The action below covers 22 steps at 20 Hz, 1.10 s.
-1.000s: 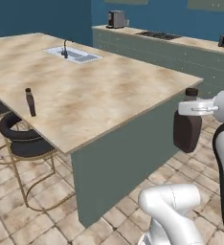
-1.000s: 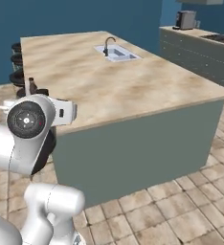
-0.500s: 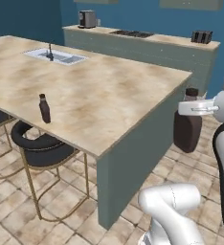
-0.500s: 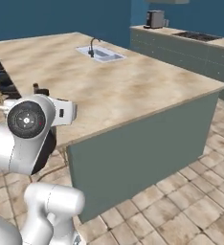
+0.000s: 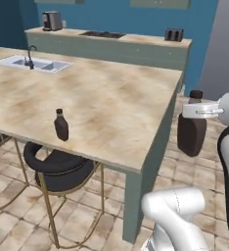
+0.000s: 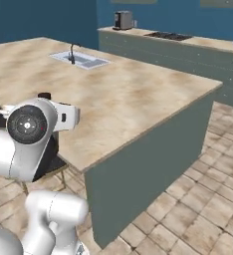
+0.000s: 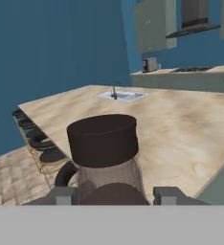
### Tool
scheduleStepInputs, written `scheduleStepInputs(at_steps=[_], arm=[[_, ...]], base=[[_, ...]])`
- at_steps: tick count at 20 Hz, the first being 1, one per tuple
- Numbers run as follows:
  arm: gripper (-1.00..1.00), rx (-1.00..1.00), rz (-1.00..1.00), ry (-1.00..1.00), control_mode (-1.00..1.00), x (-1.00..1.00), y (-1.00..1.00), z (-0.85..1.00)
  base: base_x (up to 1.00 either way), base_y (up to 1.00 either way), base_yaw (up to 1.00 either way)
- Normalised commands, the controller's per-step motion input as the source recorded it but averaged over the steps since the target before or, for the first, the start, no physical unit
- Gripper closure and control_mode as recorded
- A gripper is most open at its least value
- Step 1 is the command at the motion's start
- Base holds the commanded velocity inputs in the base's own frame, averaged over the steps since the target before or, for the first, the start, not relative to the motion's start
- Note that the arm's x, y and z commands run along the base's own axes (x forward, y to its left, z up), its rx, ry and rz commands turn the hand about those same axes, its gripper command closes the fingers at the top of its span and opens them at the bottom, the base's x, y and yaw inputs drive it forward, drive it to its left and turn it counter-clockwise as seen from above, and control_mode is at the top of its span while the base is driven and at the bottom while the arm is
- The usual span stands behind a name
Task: The dining table condiment station is running low on syrup bottle. Refill the condiment station by opening the cabinet and taking the syrup bottle from the cabinet and placing it on the dining table.
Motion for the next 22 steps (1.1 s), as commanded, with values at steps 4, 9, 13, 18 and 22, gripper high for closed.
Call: scheduleStepInputs(at_steps=[4, 9, 13, 18, 22], arm=[[1.0, 0.0, 0.0, 0.0, 1.0, 0.0, 0.0, 0.0], [1.0, 0.0, 0.0, 0.0, 1.0, 0.0, 0.0, 0.0], [1.0, 0.0, 0.0, 0.0, 1.0, 0.0, 0.0, 0.0], [1.0, 0.0, 0.0, 0.0, 1.0, 0.0, 0.0, 0.0], [1.0, 0.0, -0.03, 0.0, -1.0, 0.0, 0.04, 0.0]], base=[[0.23, 1.0, -0.42], [0.22, 1.0, -0.41], [0.19, 1.0, -0.41], [0.12, 1.0, -0.37], [0.02, 0.18, -0.07]])
